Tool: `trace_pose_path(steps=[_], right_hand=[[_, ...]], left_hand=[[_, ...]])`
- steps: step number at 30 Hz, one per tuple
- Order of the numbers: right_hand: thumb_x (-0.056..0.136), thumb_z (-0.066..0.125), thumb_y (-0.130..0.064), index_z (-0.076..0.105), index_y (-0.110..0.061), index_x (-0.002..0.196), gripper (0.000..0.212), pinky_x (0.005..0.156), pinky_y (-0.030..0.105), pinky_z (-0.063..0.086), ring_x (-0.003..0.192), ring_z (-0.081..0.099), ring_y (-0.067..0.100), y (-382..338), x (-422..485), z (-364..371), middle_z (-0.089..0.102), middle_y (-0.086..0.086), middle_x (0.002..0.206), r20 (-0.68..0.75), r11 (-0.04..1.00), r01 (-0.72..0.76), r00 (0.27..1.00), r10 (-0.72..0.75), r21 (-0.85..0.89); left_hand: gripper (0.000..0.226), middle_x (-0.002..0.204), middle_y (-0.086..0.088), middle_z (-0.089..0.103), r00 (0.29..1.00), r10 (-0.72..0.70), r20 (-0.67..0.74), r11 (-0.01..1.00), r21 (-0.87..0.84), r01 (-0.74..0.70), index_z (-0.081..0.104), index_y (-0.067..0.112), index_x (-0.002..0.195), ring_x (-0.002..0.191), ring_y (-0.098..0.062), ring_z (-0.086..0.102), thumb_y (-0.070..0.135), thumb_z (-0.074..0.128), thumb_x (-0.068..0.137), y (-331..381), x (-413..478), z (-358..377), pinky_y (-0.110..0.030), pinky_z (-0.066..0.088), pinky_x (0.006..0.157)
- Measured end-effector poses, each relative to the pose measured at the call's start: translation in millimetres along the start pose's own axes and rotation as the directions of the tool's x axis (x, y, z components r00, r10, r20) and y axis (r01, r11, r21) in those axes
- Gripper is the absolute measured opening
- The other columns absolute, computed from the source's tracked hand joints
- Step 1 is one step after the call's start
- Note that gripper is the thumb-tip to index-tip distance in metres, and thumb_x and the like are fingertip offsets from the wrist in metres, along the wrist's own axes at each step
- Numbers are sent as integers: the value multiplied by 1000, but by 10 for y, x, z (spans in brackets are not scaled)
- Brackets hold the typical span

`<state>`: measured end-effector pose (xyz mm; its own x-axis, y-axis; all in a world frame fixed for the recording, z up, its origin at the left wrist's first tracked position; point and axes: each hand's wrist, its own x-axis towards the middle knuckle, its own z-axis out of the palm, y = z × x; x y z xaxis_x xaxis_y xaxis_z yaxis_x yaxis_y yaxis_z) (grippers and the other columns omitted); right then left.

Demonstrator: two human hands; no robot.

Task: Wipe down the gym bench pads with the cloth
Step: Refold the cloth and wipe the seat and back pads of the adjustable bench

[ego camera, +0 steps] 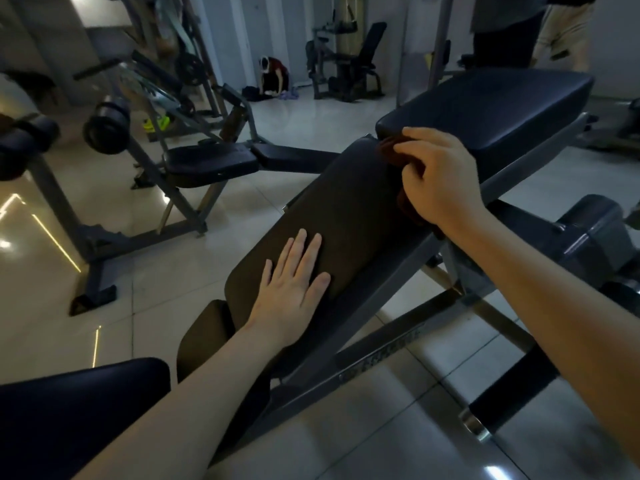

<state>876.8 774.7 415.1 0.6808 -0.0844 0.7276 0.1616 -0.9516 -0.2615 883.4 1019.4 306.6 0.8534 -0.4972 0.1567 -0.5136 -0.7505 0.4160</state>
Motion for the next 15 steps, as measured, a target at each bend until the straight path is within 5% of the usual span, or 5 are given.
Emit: trace_pose_path(steps=[8, 15], right_hand=[[90, 48, -13, 63, -5, 121, 36, 108, 33, 33, 127, 49, 23, 64, -56, 38, 57, 10, 134, -133, 987, 86, 989, -68, 139], [88, 52, -5, 63, -1, 120, 34, 106, 51, 43, 126, 52, 26, 68, -87, 119, 57, 12, 133, -217, 972, 120, 973, -75, 202]], left_hand=[[60, 153, 34, -28, 998, -17, -62, 1000, -10, 17, -14, 60, 142, 139, 11, -29, 74, -7, 84, 4, -1, 44, -38, -12, 122], [62, 147, 39, -34, 997, -14, -78, 1000, -23, 12, -14, 63, 141, 136, 13, -32, 75, -6, 81, -46, -3, 77, -36, -15, 120]])
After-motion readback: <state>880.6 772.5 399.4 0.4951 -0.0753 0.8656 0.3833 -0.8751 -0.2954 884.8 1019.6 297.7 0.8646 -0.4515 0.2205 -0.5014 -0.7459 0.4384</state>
